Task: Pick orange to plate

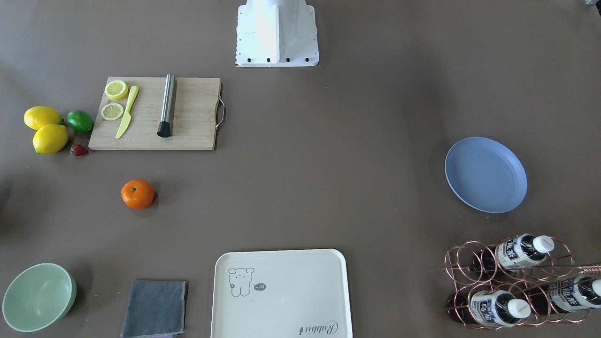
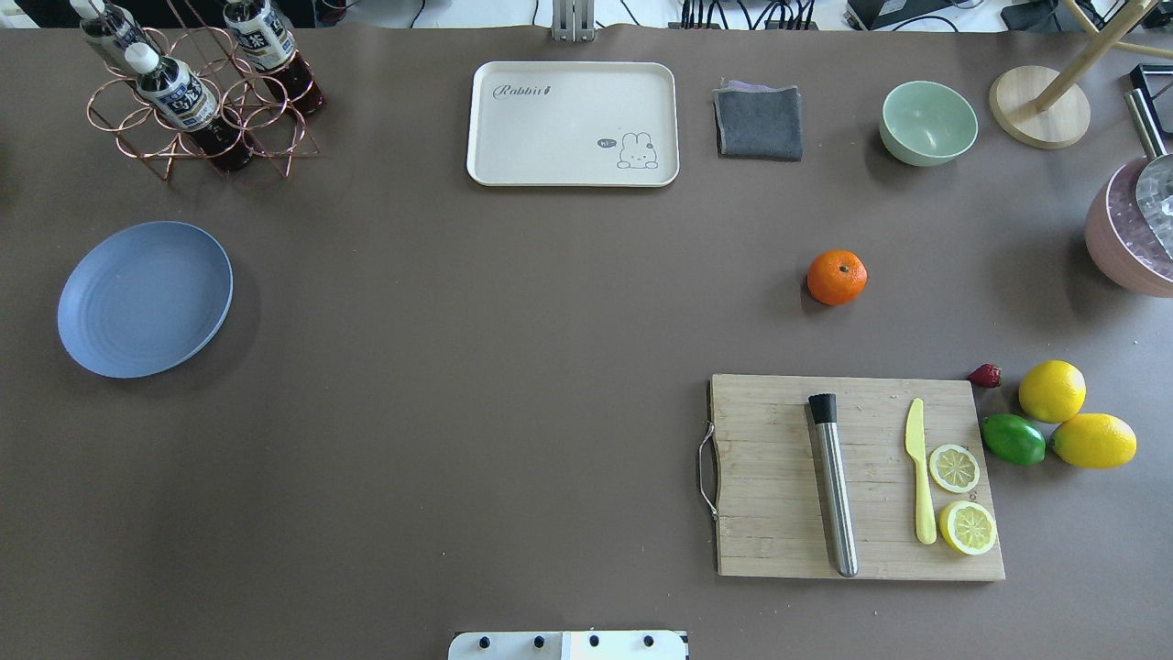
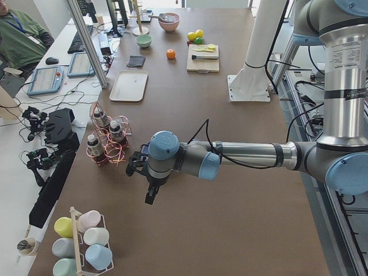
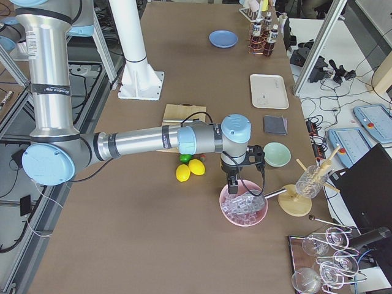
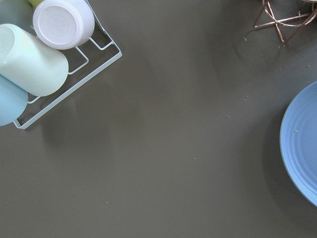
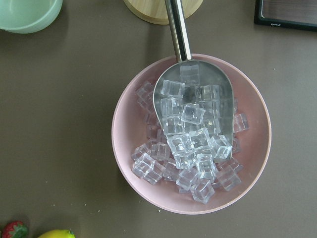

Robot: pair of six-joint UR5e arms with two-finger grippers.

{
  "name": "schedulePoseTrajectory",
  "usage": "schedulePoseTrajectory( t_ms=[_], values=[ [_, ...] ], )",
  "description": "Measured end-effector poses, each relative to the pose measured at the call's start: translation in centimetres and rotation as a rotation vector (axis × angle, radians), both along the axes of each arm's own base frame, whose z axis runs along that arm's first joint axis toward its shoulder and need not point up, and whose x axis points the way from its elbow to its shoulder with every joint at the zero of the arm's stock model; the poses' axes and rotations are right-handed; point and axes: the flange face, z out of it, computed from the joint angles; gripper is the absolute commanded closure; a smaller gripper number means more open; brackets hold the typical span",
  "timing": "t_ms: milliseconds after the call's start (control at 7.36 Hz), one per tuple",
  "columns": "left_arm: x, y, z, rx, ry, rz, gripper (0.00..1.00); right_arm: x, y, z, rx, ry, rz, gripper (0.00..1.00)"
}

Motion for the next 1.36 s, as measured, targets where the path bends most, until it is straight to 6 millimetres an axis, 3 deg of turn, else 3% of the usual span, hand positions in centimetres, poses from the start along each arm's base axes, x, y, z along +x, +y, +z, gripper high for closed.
schedulePoseTrajectory(
  t_ms=[815, 1358],
  values=[
    [0.5, -0.5, -1.7, 0.048, 0.028, 0.011, 0.02, 0.0, 0.0, -1.3, 0.024, -0.002, 0.002, 0.0],
    [0.9, -1.5, -1.1, 0.037, 0.052, -0.018, 0.02, 0.0, 0.0, -1.8, 0.032, -0.005, 0.004, 0.0]
  ],
)
